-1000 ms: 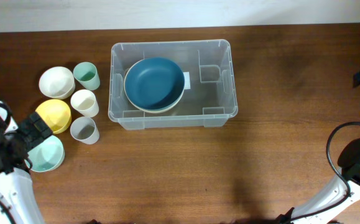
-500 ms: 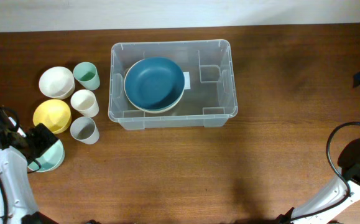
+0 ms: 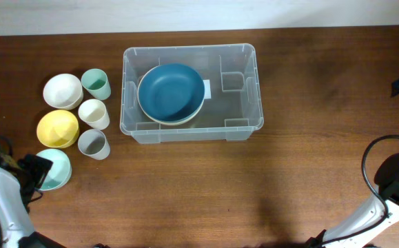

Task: Pack container
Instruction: 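Move the left gripper to the light teal bowl at front left, then close the left gripper on the light teal bowl's rim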

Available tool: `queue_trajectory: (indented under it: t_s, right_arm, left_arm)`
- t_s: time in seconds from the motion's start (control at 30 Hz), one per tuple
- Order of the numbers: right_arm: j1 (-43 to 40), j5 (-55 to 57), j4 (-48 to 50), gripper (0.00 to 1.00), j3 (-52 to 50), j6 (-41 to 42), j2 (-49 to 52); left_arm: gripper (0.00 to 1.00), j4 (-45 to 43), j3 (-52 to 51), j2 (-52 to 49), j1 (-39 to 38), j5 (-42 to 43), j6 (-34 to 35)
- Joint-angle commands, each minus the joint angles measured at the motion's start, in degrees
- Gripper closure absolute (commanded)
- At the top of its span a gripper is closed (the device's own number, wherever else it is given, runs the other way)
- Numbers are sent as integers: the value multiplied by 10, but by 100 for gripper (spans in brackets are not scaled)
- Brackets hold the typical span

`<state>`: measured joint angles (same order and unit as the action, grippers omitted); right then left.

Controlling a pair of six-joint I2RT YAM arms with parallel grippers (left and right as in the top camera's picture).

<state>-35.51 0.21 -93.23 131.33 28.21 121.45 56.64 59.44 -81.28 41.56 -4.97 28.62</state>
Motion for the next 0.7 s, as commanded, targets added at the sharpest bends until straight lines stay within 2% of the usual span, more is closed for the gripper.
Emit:
queue_trajectory:
  t_s: [0.0, 0.3, 0.67]
  right_arm:
    - [-1, 9, 0, 1, -3, -3, -11]
    - [-1, 9, 0, 1, -3, -4, -11]
    - [-1, 9, 0, 1, -3, -3, -11]
  left_arm:
    - [0, 4, -4, -7, 18, -26, 19]
    - [0, -58, -4, -59, 18, -19, 22]
    - [0, -63, -4, -146, 18, 4, 22]
